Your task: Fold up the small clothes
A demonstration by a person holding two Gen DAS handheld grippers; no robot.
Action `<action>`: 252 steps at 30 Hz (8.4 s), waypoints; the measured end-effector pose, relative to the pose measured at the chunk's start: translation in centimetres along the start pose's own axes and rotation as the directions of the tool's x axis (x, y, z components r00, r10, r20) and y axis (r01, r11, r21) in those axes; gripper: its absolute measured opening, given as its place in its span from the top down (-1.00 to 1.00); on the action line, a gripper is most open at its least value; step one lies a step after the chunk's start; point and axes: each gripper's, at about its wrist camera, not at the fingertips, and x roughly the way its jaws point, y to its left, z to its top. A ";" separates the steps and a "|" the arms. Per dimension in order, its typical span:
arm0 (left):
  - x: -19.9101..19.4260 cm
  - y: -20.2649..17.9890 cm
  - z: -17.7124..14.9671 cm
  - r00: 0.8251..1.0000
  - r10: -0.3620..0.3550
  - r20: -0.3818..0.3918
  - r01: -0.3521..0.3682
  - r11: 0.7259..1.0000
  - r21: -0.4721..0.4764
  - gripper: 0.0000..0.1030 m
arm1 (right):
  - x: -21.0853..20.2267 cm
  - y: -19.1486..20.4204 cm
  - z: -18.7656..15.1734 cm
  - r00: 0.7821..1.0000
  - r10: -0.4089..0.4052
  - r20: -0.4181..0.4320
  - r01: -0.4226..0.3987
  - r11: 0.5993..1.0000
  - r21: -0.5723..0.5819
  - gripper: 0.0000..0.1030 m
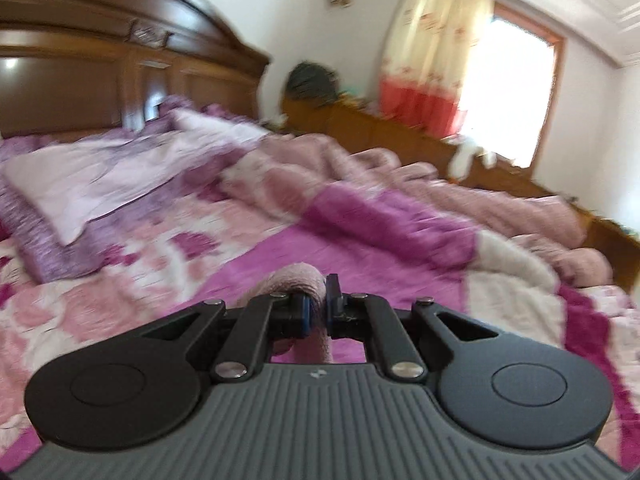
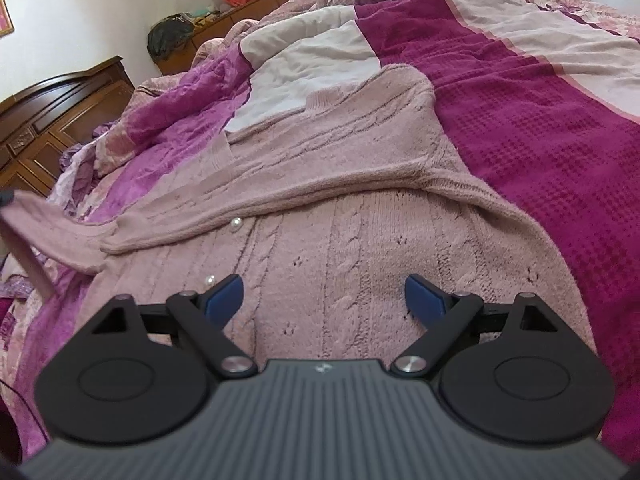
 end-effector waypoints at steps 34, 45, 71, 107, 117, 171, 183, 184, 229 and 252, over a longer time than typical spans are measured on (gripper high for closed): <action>6.6 -24.7 -18.5 0.800 -0.239 -0.550 0.429 0.869 0.247 -0.12 | -1.6 -5.7 6.8 0.993 -0.002 0.114 -0.003 0.999 0.037 -0.73; 1.6 -21.2 -14.3 0.822 -0.234 -0.519 0.419 0.867 0.272 -0.15 | 8.5 -11.2 18.1 0.998 0.035 0.051 -0.043 0.987 0.152 -0.72; 7.0 -14.3 -14.0 0.889 0.001 -0.458 0.143 0.950 0.279 -0.15 | 15.7 -6.6 18.0 0.995 -0.083 0.053 0.094 0.964 -0.249 0.62; -0.1 -3.2 -11.5 0.864 0.198 -0.464 -0.085 0.964 0.252 -0.15 | 9.2 18.4 5.8 0.944 0.297 -0.147 -0.331 0.857 -0.394 -0.11; -0.4 -1.5 -12.1 0.862 0.180 -0.474 -0.089 0.974 0.207 -0.15 | 15.2 20.5 3.3 0.903 0.302 -0.304 -0.366 0.913 -0.179 -0.10; 8.6 -11.7 -13.1 0.876 0.111 -0.470 0.078 0.928 0.364 -0.15 | 4.3 -5.9 13.7 0.999 0.037 0.024 -0.036 0.999 -0.024 -0.16; 8.7 -11.5 -13.3 0.872 0.106 -0.478 0.085 0.928 0.361 -0.15 | 5.6 -5.9 16.0 0.992 0.108 0.064 -0.107 0.994 -0.015 -0.15; 8.7 -11.6 -13.2 0.872 0.107 -0.478 0.085 0.928 0.362 -0.15 | 6.0 -5.7 16.0 0.994 0.099 0.044 -0.097 0.995 -0.039 -0.15; 9.8 -10.3 -12.4 0.913 0.073 -0.402 0.063 0.947 0.314 -0.33 | 6.9 -3.8 14.2 0.995 -0.089 0.050 0.098 0.969 -0.225 0.15; -11.1 -9.2 -12.5 0.891 -0.010 -0.454 0.283 0.794 0.538 -0.35 | -8.0 1.6 2.3 0.990 0.104 -0.100 -0.135 0.910 -0.393 -0.07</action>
